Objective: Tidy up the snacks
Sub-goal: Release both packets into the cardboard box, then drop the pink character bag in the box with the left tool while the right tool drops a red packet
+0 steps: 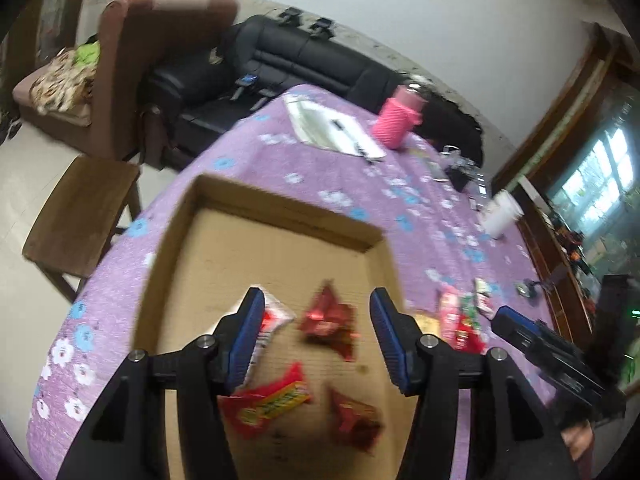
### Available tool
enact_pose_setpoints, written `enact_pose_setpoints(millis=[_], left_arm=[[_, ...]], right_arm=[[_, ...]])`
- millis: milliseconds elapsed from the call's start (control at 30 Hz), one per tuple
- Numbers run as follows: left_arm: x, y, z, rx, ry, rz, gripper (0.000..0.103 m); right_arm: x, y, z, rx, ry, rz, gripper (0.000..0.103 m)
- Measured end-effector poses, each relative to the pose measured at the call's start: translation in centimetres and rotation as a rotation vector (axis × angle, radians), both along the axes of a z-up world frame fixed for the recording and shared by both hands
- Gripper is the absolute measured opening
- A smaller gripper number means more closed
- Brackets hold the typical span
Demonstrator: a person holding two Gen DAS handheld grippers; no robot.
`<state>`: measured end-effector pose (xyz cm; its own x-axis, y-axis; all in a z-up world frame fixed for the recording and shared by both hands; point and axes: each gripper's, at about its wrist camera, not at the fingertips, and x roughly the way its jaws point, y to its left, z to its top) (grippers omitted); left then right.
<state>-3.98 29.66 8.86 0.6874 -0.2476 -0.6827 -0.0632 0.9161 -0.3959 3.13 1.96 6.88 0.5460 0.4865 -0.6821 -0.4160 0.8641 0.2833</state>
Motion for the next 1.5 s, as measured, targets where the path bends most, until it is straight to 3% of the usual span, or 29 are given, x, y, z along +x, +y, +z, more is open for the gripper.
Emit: enact_pose_setpoints(millis=[233, 467, 500, 567, 800, 933, 1000, 1033, 1100, 1267, 1500], left_arm=[[1.5, -7.7, 0.5, 0.033, 0.007, -0.168, 0.058], [3.5, -13.6, -0.9, 0.089, 0.067, -0.269, 0.058], [4.0, -14.5, -1.2, 0.101, 0.081, -0.281, 0.058], [4.4, -15.8, -1.7, 0.116, 0.098, -0.303, 0.058], [7.5, -20.8, -3.9, 0.233, 0.144, -0.367, 0.058], [9.7, -22.8, -5.5, 0.338, 0.161, -0.363, 0.057], [10.4, -23.6, -6.4, 0.391, 0.179, -0.375, 0.040], [10.6, -24.0, -7.0, 0.425, 0.195, -0.388, 0.023], [10.4, -24.6, -7.1, 0.455, 0.178, -0.395, 0.022], [9.1, -24.0, -5.4, 0.370, 0.140, -0.381, 0.022], [5.3, -20.5, -0.7, 0.189, 0.054, -0.333, 0.022]], right_arm=[[0.4, -7.9, -3.7, -0.104, 0.047, -0.113, 0.053], [1.8, -7.3, -6.8, -0.129, 0.061, -0.078, 0.052], [1.9, -7.3, -7.1, -0.134, 0.061, -0.078, 0.048], [2.2, -7.3, -7.5, -0.125, 0.062, -0.078, 0.024], [1.4, -10.1, -7.5, -0.095, 0.067, -0.128, 0.022], [1.0, -12.2, -7.6, -0.052, 0.079, -0.161, 0.022], [1.0, -12.8, -7.6, -0.027, 0.088, -0.171, 0.022], [1.1, -13.0, -7.6, -0.019, 0.091, -0.174, 0.022], [1.1, -13.2, -7.6, 0.000, 0.092, -0.174, 0.022], [0.8, -13.9, -7.1, 0.045, 0.078, -0.175, 0.022], [0.2, -13.8, -6.5, 0.075, 0.050, -0.176, 0.022]])
